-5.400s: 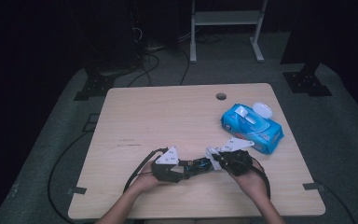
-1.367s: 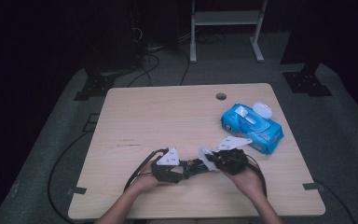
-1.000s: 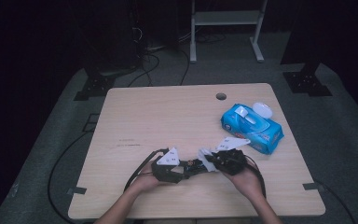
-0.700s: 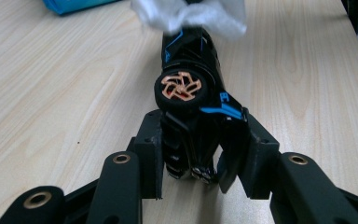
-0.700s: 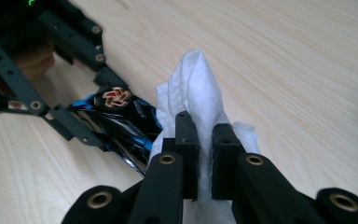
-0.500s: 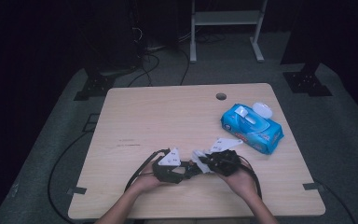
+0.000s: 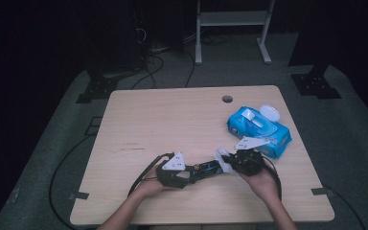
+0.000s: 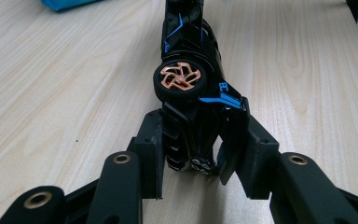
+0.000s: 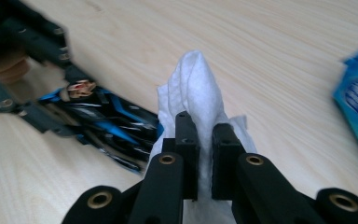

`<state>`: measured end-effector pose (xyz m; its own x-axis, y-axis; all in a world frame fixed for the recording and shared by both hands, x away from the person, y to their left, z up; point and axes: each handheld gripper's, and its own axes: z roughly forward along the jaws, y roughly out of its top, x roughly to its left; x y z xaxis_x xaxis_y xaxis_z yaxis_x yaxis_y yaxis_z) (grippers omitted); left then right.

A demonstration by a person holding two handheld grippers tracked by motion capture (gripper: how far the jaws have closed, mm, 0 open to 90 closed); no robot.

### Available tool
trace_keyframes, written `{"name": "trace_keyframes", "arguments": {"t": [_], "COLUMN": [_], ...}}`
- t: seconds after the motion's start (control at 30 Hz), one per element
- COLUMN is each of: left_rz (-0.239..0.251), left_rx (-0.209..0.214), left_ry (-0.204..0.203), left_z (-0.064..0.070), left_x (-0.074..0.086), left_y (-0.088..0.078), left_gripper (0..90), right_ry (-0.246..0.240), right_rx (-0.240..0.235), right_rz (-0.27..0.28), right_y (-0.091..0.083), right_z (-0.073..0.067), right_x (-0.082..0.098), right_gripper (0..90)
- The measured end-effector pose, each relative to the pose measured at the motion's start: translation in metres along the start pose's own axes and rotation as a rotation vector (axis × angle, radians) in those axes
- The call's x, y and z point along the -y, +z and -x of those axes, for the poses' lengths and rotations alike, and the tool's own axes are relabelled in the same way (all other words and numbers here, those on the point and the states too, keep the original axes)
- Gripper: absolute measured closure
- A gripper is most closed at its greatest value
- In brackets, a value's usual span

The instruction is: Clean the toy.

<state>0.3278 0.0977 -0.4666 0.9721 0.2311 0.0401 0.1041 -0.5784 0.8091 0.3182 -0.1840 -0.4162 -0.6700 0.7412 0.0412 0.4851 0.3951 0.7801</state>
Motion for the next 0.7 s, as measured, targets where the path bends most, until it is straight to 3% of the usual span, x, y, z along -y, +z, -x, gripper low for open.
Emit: {"name": "trace_keyframes", "arguments": {"t": [0.03,0.07,0.3,0.4,0.47,0.57,0.67,0.7], "left_rz": [0.0,-0.001,-0.004,-0.003,-0.003,-0.002,-0.005,-0.005], "left_rx": [0.0,0.0,-0.002,-0.003,-0.005,-0.009,-0.01,-0.01], "left_ry": [0.0,0.002,0.006,0.005,0.003,-0.001,-0.005,-0.005], "left_z": [0.0,0.0,-0.001,-0.001,-0.002,-0.003,-0.003,-0.003], "left_x": [0.0,0.0,0.001,0.001,0.001,0.001,0.002,0.002], "left_y": [0.0,0.0,-0.001,-0.002,-0.002,-0.002,-0.003,-0.003], "left_gripper": [58.1,58.1,58.1,58.0,57.9,57.9,58.1,58.2], "right_ry": [0.0,-0.007,-0.003,0.003,0.014,-0.014,-0.042,-0.03], "right_rx": [0.0,0.047,0.026,0.053,0.026,-0.043,-0.039,-0.049], "right_rz": [0.0,-0.014,-0.042,-0.048,-0.027,0.012,-0.021,-0.011], "right_y": [0.0,-0.004,-0.001,-0.003,-0.006,-0.006,0.001,0.001], "right_z": [0.0,0.004,0.007,0.009,0.008,0.0,-0.003,-0.001], "right_x": [0.0,0.0,0.002,0.002,0.002,-0.002,-0.001,0.0], "right_gripper": [83.9,83.9,83.8,83.9,83.9,83.8,83.8,83.8]}}
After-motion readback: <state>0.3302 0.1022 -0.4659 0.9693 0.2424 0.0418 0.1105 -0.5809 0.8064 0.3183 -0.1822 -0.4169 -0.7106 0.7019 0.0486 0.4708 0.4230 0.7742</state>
